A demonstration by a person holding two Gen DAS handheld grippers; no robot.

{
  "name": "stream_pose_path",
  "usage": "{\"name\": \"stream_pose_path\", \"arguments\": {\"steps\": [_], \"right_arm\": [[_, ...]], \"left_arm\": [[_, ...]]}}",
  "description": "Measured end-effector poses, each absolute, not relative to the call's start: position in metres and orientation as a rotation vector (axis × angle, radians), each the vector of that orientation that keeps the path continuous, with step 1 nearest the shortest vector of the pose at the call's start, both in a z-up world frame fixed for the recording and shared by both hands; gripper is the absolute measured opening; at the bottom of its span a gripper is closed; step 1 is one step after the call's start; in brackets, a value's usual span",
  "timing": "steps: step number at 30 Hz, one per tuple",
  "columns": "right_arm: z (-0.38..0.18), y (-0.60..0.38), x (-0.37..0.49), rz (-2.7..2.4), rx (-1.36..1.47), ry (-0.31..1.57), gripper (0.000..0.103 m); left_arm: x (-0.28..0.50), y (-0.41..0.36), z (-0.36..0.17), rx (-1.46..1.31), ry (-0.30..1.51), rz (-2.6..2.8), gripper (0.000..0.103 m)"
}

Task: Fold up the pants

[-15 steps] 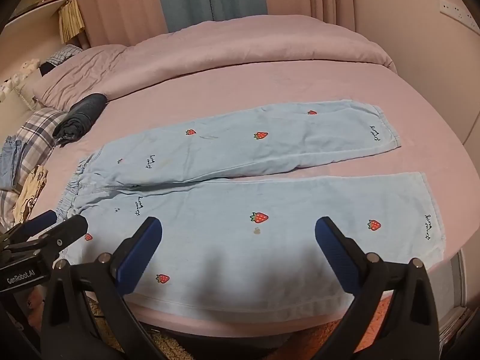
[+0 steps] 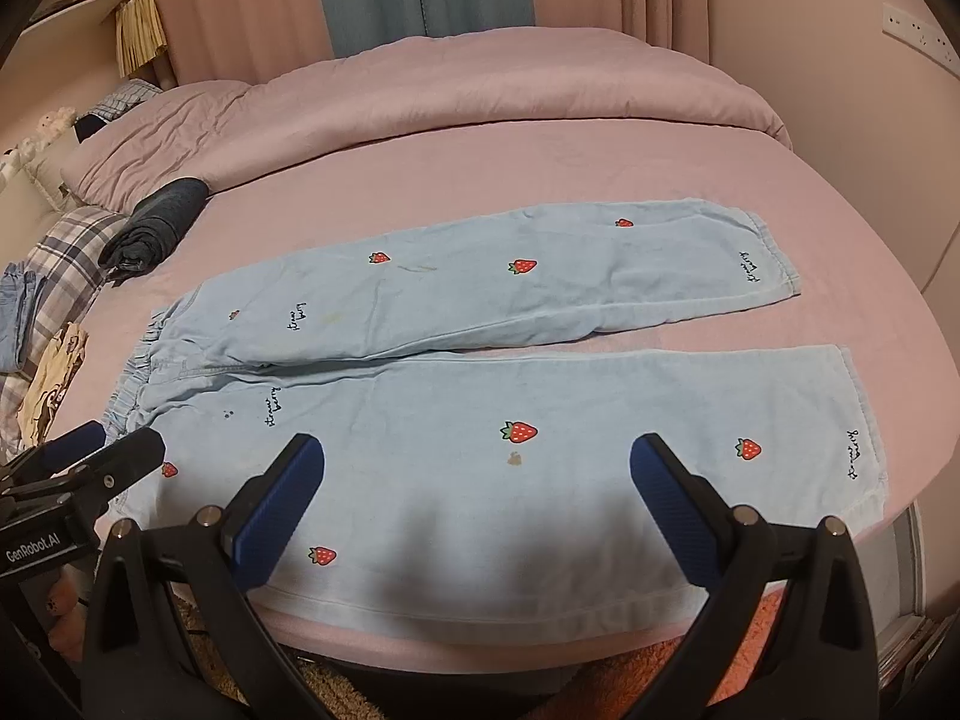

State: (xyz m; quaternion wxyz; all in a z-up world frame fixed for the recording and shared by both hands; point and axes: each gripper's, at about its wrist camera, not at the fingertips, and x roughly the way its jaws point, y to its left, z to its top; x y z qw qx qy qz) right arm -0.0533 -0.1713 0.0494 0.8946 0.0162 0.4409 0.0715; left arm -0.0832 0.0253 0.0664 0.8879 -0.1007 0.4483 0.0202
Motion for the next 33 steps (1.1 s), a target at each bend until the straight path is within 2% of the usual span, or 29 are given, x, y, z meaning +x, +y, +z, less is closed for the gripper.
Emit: {"name": "stream_pose_path", "arguments": {"steps": [21,33], "right_arm": [[0.05,-0.162,-0.056,0.091,-0.002,0.986,0.102],[0.051,-0.167,-0.055,0.075,0.016,0.953,0.102]], "left_arm": [[-0.085,0.038,0.054,-0.211,0.934,0.017,0.103],[-0.085,0.05,0.049,-0.235,0.945,0.028,0.103]]}}
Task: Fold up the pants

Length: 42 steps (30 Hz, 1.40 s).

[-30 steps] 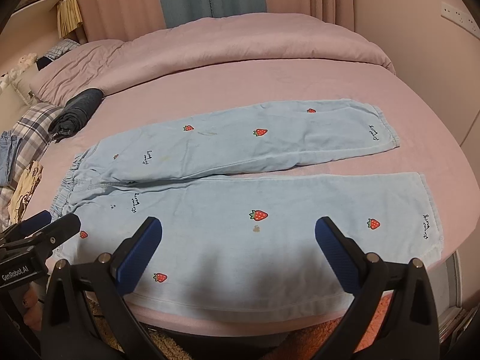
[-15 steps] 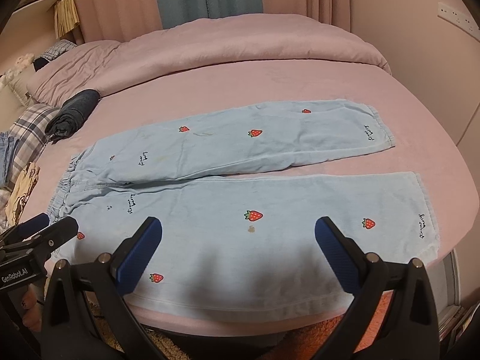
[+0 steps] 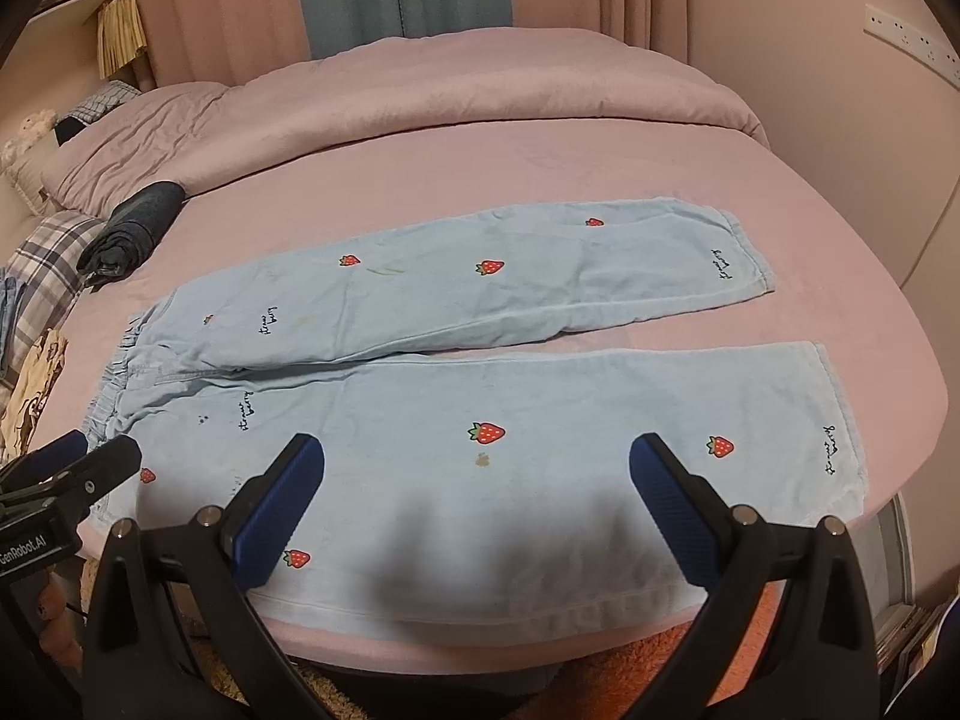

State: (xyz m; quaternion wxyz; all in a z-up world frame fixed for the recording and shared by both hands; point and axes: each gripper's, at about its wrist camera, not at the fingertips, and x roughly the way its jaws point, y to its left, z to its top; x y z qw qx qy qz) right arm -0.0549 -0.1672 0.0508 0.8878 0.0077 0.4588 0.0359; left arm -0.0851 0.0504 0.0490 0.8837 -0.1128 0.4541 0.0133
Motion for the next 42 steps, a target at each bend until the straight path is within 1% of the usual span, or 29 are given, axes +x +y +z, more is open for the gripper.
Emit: {"name": "stream_pose_path", "arguments": {"steps": [5,14,17,21,25,28,31,33,34,35,36,37,38,39,40,41,42], "right_arm": [[0.05,-0.17,-0.056,0.072,0.038,0.955,0.102],[0.052,-0.175,-0.057,0.058,0.031,0.934,0.102],[0.052,-0.183,-0.058,0.053,0.047,0.924,0.102],[0.05,-0.223,-0.058,-0.026,0.088,0.921,0.102],[0.032,-0.295,-0.056,-0.254,0.146,0.959,0.102],[0.011,-0.341,-0.054,-0.403,0.182,1.012,0.102],[-0.01,-0.375,-0.052,-0.49,0.219,1.067,0.1],[-0.018,-0.389,-0.052,-0.516,0.258,1.083,0.1],[-0.02,-0.393,-0.051,-0.523,0.275,1.082,0.1],[-0.021,-0.396,-0.052,-0.532,0.287,1.083,0.1],[-0.023,-0.398,-0.051,-0.539,0.291,1.085,0.099],[-0.025,-0.398,-0.051,-0.544,0.296,1.092,0.097],[-0.027,-0.404,-0.053,-0.53,0.308,1.08,0.096],[-0.029,-0.404,-0.05,-0.505,0.326,1.078,0.09],[-0.034,-0.403,-0.045,-0.47,0.358,1.068,0.077],[-0.035,-0.41,-0.043,-0.46,0.368,1.048,0.071],[-0.033,-0.407,-0.041,-0.466,0.351,1.035,0.063]], "left_arm": [[-0.086,0.069,0.044,-0.277,0.959,0.076,0.103],[-0.088,0.069,0.046,-0.277,0.948,0.064,0.103],[-0.087,0.096,0.042,-0.33,0.936,0.13,0.103],[-0.092,0.152,0.028,-0.377,0.937,0.327,0.103],[-0.109,0.206,0.006,-0.435,0.959,0.504,0.103],[-0.117,0.227,-0.012,-0.486,0.991,0.547,0.102],[-0.118,0.234,-0.034,-0.56,1.034,0.498,0.099],[-0.113,0.234,-0.045,-0.593,1.052,0.472,0.092],[-0.112,0.232,-0.046,-0.592,1.051,0.474,0.092],[-0.109,0.23,-0.046,-0.583,1.042,0.474,0.089],[-0.106,0.228,-0.045,-0.578,1.031,0.461,0.076],[-0.104,0.226,-0.044,-0.581,1.023,0.449,0.066],[-0.101,0.224,-0.042,-0.592,1.013,0.427,0.046],[-0.1,0.224,-0.041,-0.592,1.011,0.434,0.031],[-0.099,0.223,-0.041,-0.6,1.012,0.432,0.03],[-0.098,0.224,-0.04,-0.623,1.009,0.422,0.028],[-0.099,0.228,-0.039,-0.643,1.0,0.416,0.028]]}}
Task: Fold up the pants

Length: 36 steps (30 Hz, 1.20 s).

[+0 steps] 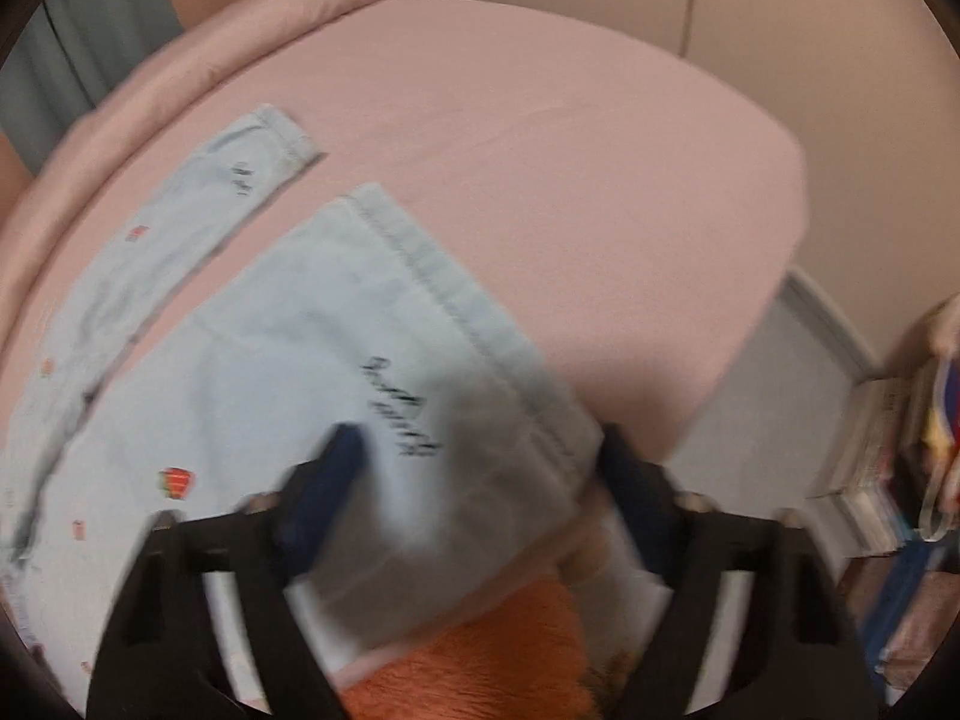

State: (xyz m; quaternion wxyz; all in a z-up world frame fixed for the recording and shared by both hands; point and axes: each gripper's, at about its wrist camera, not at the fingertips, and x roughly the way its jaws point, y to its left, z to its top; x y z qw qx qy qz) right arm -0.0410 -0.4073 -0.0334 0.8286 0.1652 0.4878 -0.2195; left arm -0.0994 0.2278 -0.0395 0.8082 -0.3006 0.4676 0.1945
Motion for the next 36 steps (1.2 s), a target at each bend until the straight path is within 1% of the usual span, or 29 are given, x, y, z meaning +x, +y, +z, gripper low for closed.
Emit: {"name": "stream_pose_path", "arguments": {"steps": [1,2,3,4,7,9,11,12,14,16,18,20,21,22,23,24,25,26,27,28,30,32,36], "right_arm": [[-0.028,-0.403,-0.036,-0.465,0.308,1.02,0.041],[-0.025,-0.401,-0.032,-0.453,0.303,1.012,0.022],[-0.018,-0.401,-0.024,-0.404,0.339,1.006,0.01],[-0.012,-0.401,-0.02,-0.384,0.351,1.0,0.01],[0.032,-0.395,-0.002,-0.314,0.35,0.883,0.01],[0.053,-0.393,0.0,-0.305,0.347,0.825,0.01],[0.066,-0.395,-0.003,-0.323,0.361,0.787,0.01],[0.065,-0.396,-0.004,-0.335,0.363,0.792,0.01],[0.046,-0.403,-0.009,-0.363,0.383,0.841,0.01],[0.008,-0.411,-0.009,-0.399,0.413,0.952,0.01],[-0.027,-0.419,-0.002,-0.414,0.412,1.046,0.011],[-0.031,-0.418,-0.002,-0.403,0.378,1.04,0.01],[-0.027,-0.415,0.0,-0.407,0.36,1.047,0.012],[-0.02,-0.414,0.002,-0.429,0.333,1.056,0.02],[-0.01,-0.41,0.003,-0.468,0.289,1.045,0.025],[0.0,-0.41,0.005,-0.486,0.254,1.028,0.035],[0.013,-0.405,0.006,-0.493,0.221,0.997,0.05],[0.021,-0.397,0.005,-0.487,0.211,0.97,0.057],[0.03,-0.397,-0.002,-0.474,0.213,0.945,0.072],[0.038,-0.399,-0.001,-0.45,0.221,0.922,0.08],[0.041,-0.391,0.004,-0.367,0.241,0.907,0.08],[0.029,-0.382,0.013,-0.326,0.257,0.944,0.079],[-0.029,-0.378,0.042,-0.304,0.345,1.108,0.077]], "left_arm": [[-0.1,0.23,-0.036,-0.663,0.989,0.405,0.027],[-0.104,0.233,-0.026,-0.68,0.963,0.397,0.026],[-0.107,0.237,-0.018,-0.687,0.939,0.391,0.025],[-0.111,0.239,-0.008,-0.691,0.911,0.376,0.024],[-0.117,0.239,0.024,-0.671,0.853,0.344,0.024],[-0.125,0.239,0.028,-0.645,0.845,0.362,0.024],[-0.131,0.239,0.014,-0.632,0.887,0.384,0.024],[-0.131,0.239,0.005,-0.633,0.918,0.392,0.024],[-0.127,0.238,-0.021,-0.616,0.986,0.417,0.024],[-0.124,0.235,-0.043,-0.594,1.048,0.437,0.025],[-0.12,0.234,-0.05,-0.563,1.065,0.445,0.028],[-0.116,0.234,-0.046,-0.542,1.081,0.453,0.031],[-0.116,0.232,-0.044,-0.537,1.085,0.457,0.035],[-0.115,0.231,-0.039,-0.532,1.084,0.463,0.039],[-0.116,0.231,-0.033,-0.525,1.078,0.477,0.049],[-0.118,0.231,-0.025,-0.522,1.061,0.495,0.061],[-0.118,0.23,-0.018,-0.523,1.044,0.506,0.067],[-0.121,0.232,-0.008,-0.527,1.009,0.522,0.078],[-0.123,0.234,0.0,-0.531,0.983,0.528,0.089],[-0.127,0.235,0.007,-0.537,0.95,0.532,0.092],[-0.127,0.233,0.019,-0.549,0.883,0.519,0.094],[-0.123,0.226,0.022,-0.554,0.853,0.476,0.094],[-0.11,0.208,0.015,-0.547,0.878,0.391,0.094]]}}
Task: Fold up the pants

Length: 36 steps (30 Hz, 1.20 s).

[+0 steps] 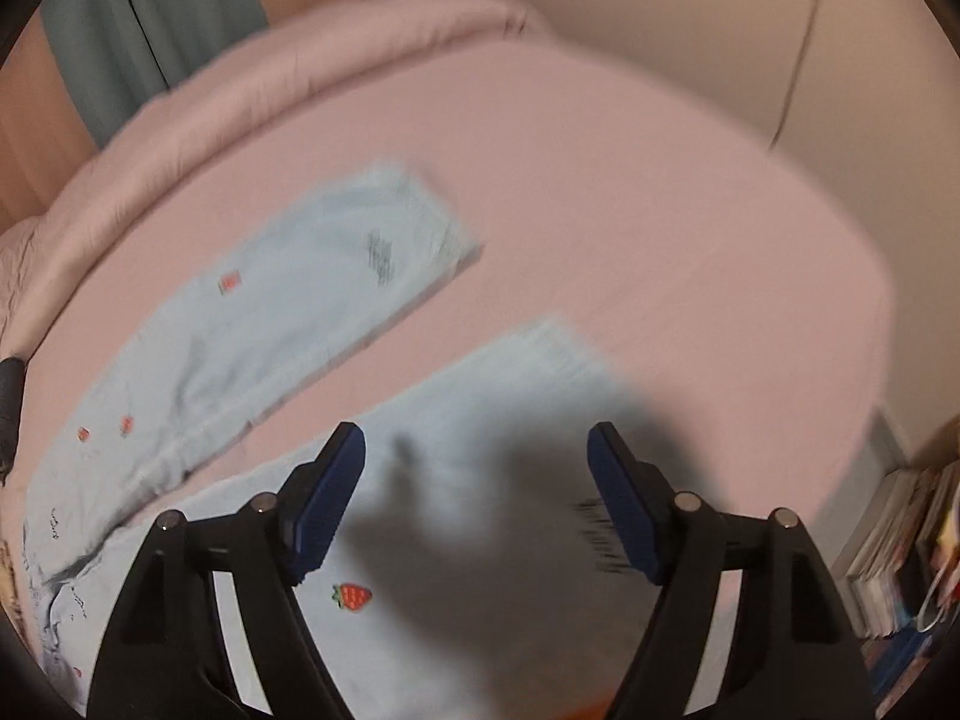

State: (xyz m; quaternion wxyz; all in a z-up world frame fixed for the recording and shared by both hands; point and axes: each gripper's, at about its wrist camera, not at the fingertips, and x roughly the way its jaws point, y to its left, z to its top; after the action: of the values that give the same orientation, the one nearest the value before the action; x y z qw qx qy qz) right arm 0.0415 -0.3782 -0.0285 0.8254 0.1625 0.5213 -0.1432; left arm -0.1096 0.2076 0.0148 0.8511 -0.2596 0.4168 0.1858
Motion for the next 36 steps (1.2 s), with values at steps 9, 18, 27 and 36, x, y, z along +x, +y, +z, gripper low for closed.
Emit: {"name": "stream_pose_path", "arguments": {"steps": [9,18,27,36], "right_arm": [[0.028,-0.316,0.11,-0.056,0.557,1.048,0.076],[-0.015,-0.243,0.224,-0.165,0.521,1.197,0.074],[-0.045,-0.239,0.263,-0.373,0.2,1.143,0.028],[0.054,-0.272,0.165,-0.044,0.435,0.834,0.007]], "left_arm": [[-0.085,0.17,-0.001,-0.54,0.932,0.255,0.094],[-0.084,0.163,-0.016,-0.534,0.99,0.226,0.094],[-0.087,0.162,-0.016,-0.534,0.991,0.231,0.094],[-0.084,0.163,0.004,-0.609,0.907,0.148,0.094]]}}
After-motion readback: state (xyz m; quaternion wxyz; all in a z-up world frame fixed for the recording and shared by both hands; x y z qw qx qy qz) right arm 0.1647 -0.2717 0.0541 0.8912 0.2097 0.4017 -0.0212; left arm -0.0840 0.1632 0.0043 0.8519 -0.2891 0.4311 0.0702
